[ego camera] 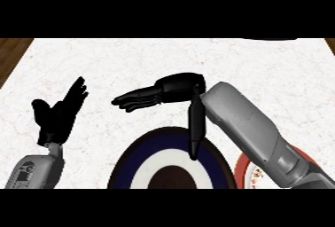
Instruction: Pick the cupcake from the plate and place it in the plate
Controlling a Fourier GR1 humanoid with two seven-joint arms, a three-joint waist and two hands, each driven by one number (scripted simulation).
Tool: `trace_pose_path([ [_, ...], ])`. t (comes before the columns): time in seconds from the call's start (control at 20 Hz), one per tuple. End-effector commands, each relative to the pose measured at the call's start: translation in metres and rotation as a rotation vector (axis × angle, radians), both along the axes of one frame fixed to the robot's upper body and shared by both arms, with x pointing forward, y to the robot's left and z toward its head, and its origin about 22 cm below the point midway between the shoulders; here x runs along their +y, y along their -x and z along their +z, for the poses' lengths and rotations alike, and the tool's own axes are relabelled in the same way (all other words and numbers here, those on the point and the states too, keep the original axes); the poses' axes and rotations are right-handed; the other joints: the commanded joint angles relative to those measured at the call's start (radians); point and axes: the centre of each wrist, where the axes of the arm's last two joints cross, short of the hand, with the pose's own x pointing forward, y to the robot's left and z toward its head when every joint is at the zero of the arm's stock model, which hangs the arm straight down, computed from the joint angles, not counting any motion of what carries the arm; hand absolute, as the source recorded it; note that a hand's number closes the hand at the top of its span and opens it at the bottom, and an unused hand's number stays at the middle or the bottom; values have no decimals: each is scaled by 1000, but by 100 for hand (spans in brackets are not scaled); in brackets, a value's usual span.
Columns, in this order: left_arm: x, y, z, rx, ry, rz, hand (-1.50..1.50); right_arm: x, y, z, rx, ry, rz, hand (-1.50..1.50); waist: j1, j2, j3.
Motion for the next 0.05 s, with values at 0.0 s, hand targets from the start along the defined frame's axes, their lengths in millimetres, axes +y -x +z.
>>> trace_pose_path([
  [0.0,-8,-5,3,-4,-7,6,0,-1,-4,-12,53,-67,151,-150,6,5,1],
])
